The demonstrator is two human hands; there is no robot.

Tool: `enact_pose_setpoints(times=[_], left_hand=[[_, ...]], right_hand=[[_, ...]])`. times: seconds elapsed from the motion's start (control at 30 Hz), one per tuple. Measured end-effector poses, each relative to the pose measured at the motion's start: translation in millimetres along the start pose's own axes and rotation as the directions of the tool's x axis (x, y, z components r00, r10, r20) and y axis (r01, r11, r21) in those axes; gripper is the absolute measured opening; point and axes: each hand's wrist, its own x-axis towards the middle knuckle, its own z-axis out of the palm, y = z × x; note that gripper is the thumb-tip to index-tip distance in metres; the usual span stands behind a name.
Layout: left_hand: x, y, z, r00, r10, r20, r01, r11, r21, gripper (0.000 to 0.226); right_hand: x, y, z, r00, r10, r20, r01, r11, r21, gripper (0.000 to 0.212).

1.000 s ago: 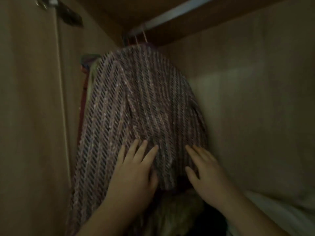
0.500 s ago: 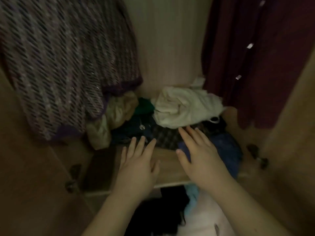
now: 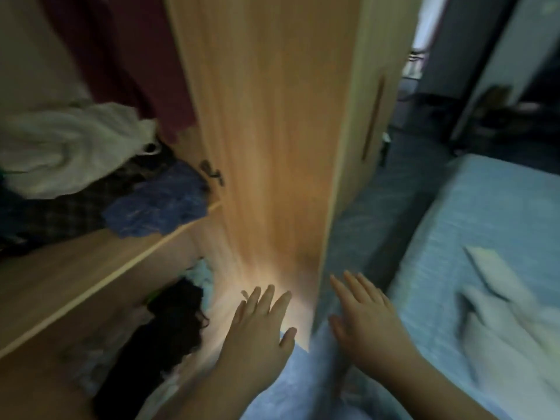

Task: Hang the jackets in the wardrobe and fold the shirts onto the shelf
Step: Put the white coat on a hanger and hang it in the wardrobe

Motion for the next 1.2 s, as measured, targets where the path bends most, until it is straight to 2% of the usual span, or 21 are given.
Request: enact_pose_setpoints(times=[0.13,0.3,0.4,0.53,0.77,1.07,1.2], left_hand=[[21.5,107.3,41.9,0.978,0.182,0.102,-0.187,0.981,0.047,0.07],[36.5,259.7,103.7,0.932,0.35,0.094,-0.351,0.937,-0.009,0.077],[29.0,349.0,140.0,0.893,0.431,0.13,-0.424,0.902,-0.073,0.069],[15.5,436.8,178.8,0.822,0.535,0.195,-0.534,0.843,-0.065,0.064],[33.5,507.8,207.3,0.769,0.567,0.294,-0.594,0.805,0.001,0.068],[104.9,563.6,252.8,0.708,0.612,0.353,-0.642,0.765,-0.04,0.064],[149.6,590.5,284.2,0.677,0.585,0.447,-0.619,0.781,-0.085,0.064]], right_hand=[[-78.1,102.3,-5.8,0.985,0.172,0.014,-0.172,0.985,0.017,0.068],[-179.1,227.6,-24.8,0.945,0.327,0.029,-0.328,0.944,0.025,0.074],[-236.3,298.9,-30.7,0.913,0.409,0.009,-0.409,0.912,0.027,0.073],[-299.7,368.6,-35.7,0.858,0.514,0.017,-0.514,0.857,0.039,0.067],[-345.9,438.6,-33.1,0.769,0.638,-0.021,-0.632,0.765,0.125,0.064],[-334.3,510.5,-11.9,0.69,0.718,0.09,-0.72,0.669,0.182,0.065],[-319.9,556.1,0.0,0.606,0.773,0.189,-0.795,0.574,0.198,0.065]])
